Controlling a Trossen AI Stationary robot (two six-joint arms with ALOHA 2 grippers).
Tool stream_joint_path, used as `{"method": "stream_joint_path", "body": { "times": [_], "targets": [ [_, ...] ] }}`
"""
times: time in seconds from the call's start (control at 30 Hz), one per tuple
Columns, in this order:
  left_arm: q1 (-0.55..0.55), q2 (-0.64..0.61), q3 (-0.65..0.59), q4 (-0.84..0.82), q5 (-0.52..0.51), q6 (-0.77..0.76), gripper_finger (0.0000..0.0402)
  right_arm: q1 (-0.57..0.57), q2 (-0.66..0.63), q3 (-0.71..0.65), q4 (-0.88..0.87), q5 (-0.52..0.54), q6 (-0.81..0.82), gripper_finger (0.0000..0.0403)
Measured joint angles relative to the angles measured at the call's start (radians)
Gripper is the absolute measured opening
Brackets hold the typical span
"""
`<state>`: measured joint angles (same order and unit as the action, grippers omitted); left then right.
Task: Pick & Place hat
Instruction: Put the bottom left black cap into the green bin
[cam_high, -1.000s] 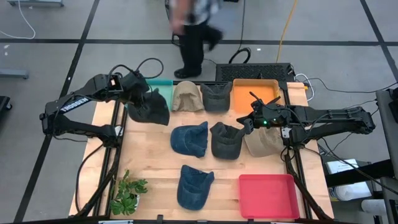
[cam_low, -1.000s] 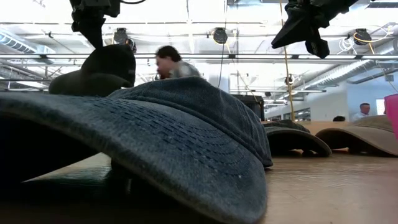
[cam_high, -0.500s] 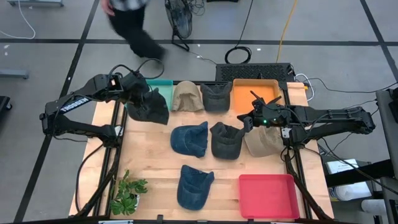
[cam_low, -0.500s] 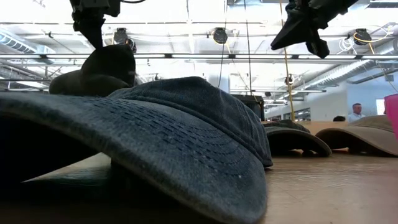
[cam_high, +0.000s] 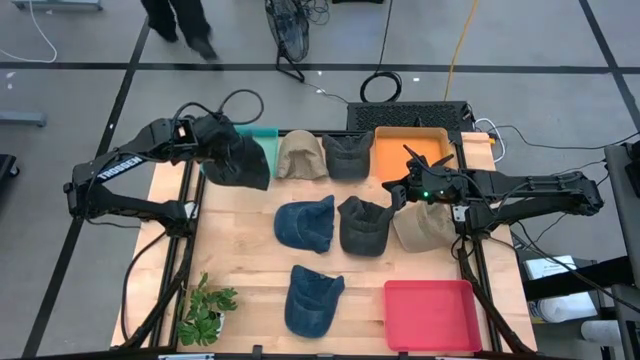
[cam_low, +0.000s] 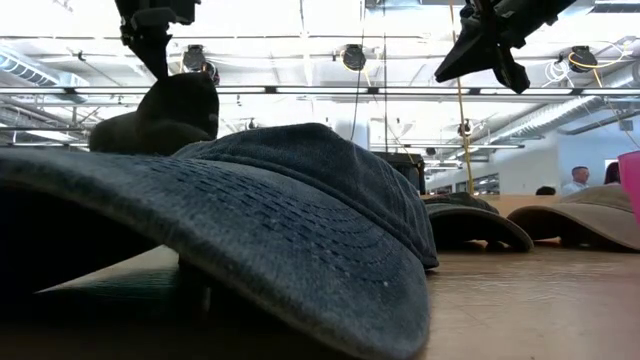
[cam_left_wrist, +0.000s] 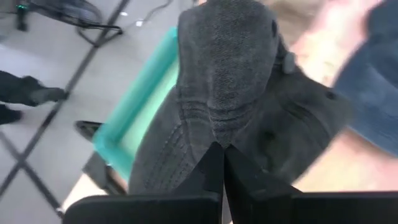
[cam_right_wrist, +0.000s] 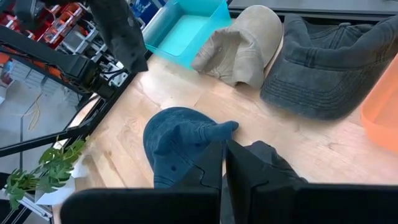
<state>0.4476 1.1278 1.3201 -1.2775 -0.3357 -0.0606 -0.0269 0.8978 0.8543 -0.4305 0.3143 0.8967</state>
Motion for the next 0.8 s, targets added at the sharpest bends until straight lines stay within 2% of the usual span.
{"method": "stream_joint_path", "body": {
  "times": [0.13,0.23,0.37,0.53,0.63,0.8],
  "targets": [
    [0.009,0.0,0.0,0.013,-0.109,0.003,0.0002,0.0,0.0,0.0,0.0,0.0,-0.004,0.0],
    [0.029,0.0,0.0,0.046,-0.139,0.014,0.0001,0.0,0.0,-0.013,0.0,-0.013,-0.009,0.0],
    [0.066,0.008,0.0,0.107,-0.169,0.074,0.0001,0.0,-0.001,-0.041,0.002,-0.109,0.012,0.0],
    [0.123,0.043,0.0,0.156,-0.146,0.192,0.0004,0.0,-0.001,-0.068,0.004,-0.186,0.009,0.0],
    [0.152,0.075,0.0,0.171,-0.122,0.266,0.0002,0.0,-0.001,-0.069,0.019,-0.18,0.008,0.0],
    [0.207,0.147,0.0,0.179,-0.105,0.349,0.0004,0.0,-0.001,-0.069,0.152,-0.144,-0.016,0.0]
  ]
}}
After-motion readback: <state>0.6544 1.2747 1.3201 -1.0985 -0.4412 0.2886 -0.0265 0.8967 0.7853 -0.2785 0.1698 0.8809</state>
